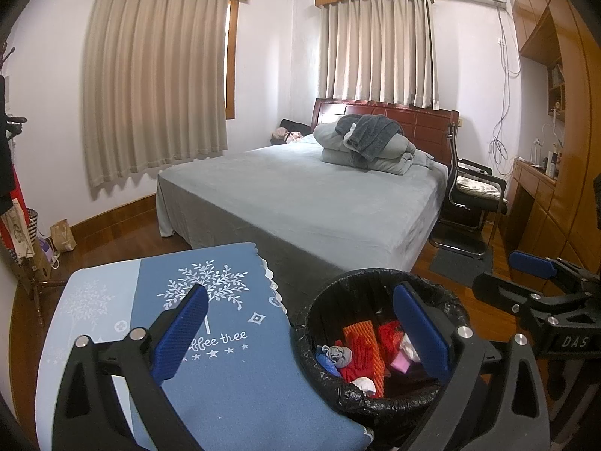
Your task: Collect trash
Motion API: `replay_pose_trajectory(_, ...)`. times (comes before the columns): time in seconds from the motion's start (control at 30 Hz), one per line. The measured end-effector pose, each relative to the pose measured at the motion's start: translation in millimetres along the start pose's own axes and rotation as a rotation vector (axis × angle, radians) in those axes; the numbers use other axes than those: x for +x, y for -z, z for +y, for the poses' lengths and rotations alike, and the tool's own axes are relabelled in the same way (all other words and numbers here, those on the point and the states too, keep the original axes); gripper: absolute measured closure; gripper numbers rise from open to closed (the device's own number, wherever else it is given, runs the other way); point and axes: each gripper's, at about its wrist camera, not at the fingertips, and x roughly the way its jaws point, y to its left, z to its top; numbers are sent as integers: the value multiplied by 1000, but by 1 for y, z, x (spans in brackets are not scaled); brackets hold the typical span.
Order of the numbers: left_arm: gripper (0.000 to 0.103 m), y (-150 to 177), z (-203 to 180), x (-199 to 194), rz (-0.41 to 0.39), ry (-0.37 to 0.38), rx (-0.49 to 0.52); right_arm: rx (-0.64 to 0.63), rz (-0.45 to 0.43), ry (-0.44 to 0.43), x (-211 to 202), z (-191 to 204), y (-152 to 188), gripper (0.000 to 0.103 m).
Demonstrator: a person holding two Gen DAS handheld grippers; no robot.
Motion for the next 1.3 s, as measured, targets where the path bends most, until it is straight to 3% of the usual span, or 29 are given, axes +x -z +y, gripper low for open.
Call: replay_pose_trajectory(1.3, 6, -1, 0, 0, 3, 0, 0, 3, 7, -2, 0, 2, -2, 5)
